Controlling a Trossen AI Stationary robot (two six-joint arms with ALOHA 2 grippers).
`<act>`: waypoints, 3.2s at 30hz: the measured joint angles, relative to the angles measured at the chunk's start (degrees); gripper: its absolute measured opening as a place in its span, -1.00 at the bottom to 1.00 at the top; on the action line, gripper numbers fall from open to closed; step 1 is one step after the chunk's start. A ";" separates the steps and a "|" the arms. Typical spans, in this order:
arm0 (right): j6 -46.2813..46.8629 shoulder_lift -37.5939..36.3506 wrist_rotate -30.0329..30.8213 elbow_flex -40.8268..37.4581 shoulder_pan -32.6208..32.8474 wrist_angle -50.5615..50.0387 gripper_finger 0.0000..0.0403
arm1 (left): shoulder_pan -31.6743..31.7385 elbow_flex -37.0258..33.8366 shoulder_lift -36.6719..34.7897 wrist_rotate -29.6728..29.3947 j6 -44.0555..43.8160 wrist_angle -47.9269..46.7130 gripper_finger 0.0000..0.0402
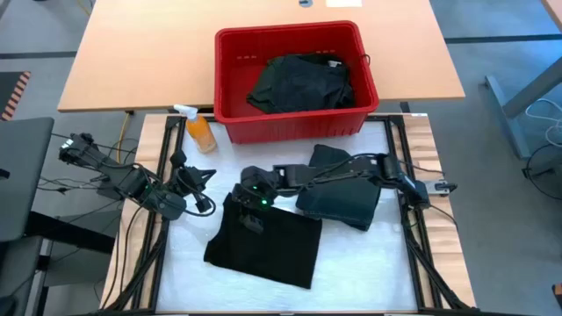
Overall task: Fold Laundry from Bin
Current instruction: Fold the black shirt
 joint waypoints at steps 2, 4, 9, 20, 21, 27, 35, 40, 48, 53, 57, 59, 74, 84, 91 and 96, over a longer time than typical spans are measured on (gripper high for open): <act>-0.82 2.05 0.41 2.62 -0.54 -1.66 -0.59 | 0.00 -0.57 -0.02 0.59 -0.06 -0.33 -1.00; -0.92 3.68 0.35 4.51 -1.02 -2.69 -0.47 | 0.00 -0.93 0.00 0.74 -0.09 -0.26 -1.00; -1.10 4.83 -0.22 6.30 -2.11 -2.58 -0.08 | 0.00 -1.04 -0.03 0.78 -0.10 -0.28 -1.00; -9.70 -3.44 -0.71 6.37 -4.58 -24.17 0.26 | 0.00 -1.06 0.15 7.57 -1.71 0.70 -1.00; -11.74 -4.20 0.15 6.37 -3.71 -28.80 0.26 | 0.00 -1.44 0.56 10.01 -2.32 2.01 -1.00; -16.02 -10.53 13.14 -7.78 7.00 -32.20 0.27 | 0.37 -8.44 5.68 18.16 4.84 24.98 -1.00; -0.94 -23.20 22.03 -42.32 16.73 12.92 0.27 | 8.36 -6.65 19.16 36.00 14.72 47.76 -1.00; 0.75 -24.54 31.28 -53.72 20.49 28.02 0.27 | 11.22 -1.77 29.90 45.02 10.47 41.97 -1.00; 0.41 -20.66 35.26 -57.51 22.89 31.56 0.27 | 11.22 12.29 40.11 48.05 5.07 17.10 -1.00; -0.01 -19.04 35.49 -57.62 23.10 31.65 0.27 | 10.87 18.80 43.62 51.16 1.60 3.47 -1.00; -1.02 -18.80 35.53 -57.58 23.12 31.37 0.27 | 10.22 17.82 44.93 55.63 -3.56 0.71 -1.00; -1.81 -18.80 35.70 -57.58 23.10 31.31 0.27 | 9.34 16.68 45.30 58.64 -6.21 0.85 -1.00; -6.70 -18.80 36.59 -57.59 22.92 30.95 0.27 | -0.93 16.09 41.71 79.18 -29.54 -23.38 -1.00; -6.68 -18.77 36.54 -57.60 21.88 31.58 0.27 | -3.21 15.70 34.55 51.29 -29.24 -7.31 -1.00; -6.65 -19.29 36.49 -57.62 21.86 31.76 0.27 | -2.90 12.67 38.25 29.95 -20.46 9.76 -1.00; -6.63 -24.86 35.10 -57.38 22.06 27.47 0.27 | -2.20 4.95 39.30 17.19 -27.50 7.93 -1.00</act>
